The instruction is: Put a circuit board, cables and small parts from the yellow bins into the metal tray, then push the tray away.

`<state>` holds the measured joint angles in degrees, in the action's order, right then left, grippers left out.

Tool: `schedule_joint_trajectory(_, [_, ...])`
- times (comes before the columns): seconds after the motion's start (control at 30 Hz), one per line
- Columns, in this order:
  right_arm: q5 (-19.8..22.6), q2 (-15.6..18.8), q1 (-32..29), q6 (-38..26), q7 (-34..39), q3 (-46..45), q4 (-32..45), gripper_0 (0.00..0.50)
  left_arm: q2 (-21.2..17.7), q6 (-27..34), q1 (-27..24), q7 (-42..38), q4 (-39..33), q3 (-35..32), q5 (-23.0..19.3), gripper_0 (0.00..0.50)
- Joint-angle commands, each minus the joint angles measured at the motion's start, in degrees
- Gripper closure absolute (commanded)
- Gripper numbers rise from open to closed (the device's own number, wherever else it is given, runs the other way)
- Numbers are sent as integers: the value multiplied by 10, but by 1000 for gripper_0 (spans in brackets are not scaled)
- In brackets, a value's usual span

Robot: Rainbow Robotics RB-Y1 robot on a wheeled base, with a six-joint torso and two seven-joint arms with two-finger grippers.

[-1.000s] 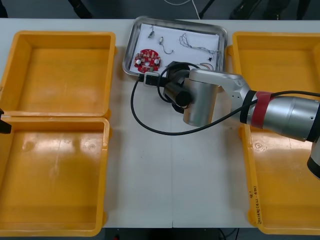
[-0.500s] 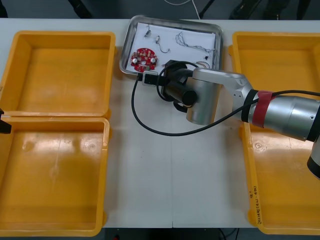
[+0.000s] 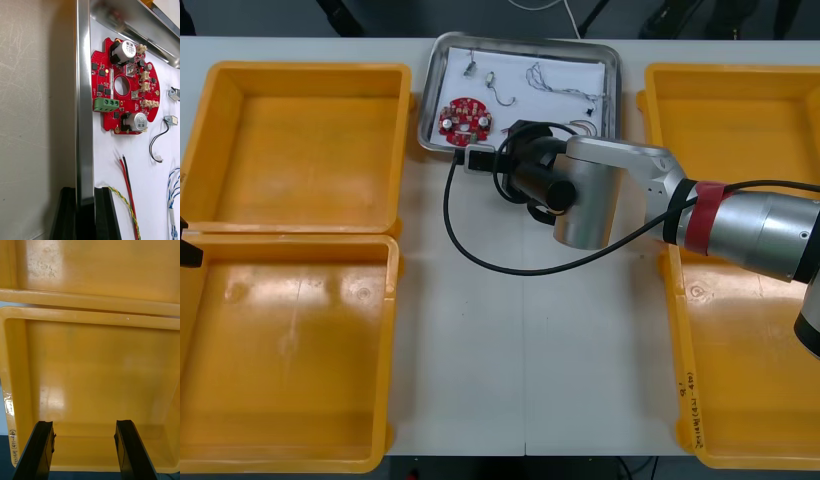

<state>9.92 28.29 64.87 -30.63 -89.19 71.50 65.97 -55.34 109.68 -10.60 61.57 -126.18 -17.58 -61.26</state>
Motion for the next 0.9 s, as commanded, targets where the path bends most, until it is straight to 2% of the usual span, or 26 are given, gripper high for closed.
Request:
schedule_joint_trajectory(0.03, [-2,-7,10,5,-19,2,-2,279,-27,3,8,46,-15,-18,-4,23])
schedule_joint_trajectory(0.07, [-3,-7,10,5,-20,2,-3,259,-27,3,8,46,-15,-18,-4,23])
schedule_joint_trajectory(0.17, [-8,-7,11,5,-20,2,-6,106,-27,3,8,46,-15,-18,-4,23])
schedule_joint_trajectory(0.2, [-9,-7,12,5,-20,2,-7,90,-27,3,8,46,-15,-18,-4,23])
schedule_joint_trajectory(0.27, [-9,-7,13,4,-20,2,-7,9,-27,3,8,46,-15,-18,-4,21])
schedule_joint_trajectory(0.6, [1,-7,18,-16,-21,-10,-4,0,-27,3,8,46,-15,-18,-4,23])
schedule_joint_trajectory(0.73, [19,-7,21,-55,-26,-20,15,0,-27,3,8,46,-15,-18,-4,22])
schedule_joint_trajectory(0.9, [51,-7,23,-138,-32,-40,64,0,-27,3,8,46,-15,-18,-4,22])
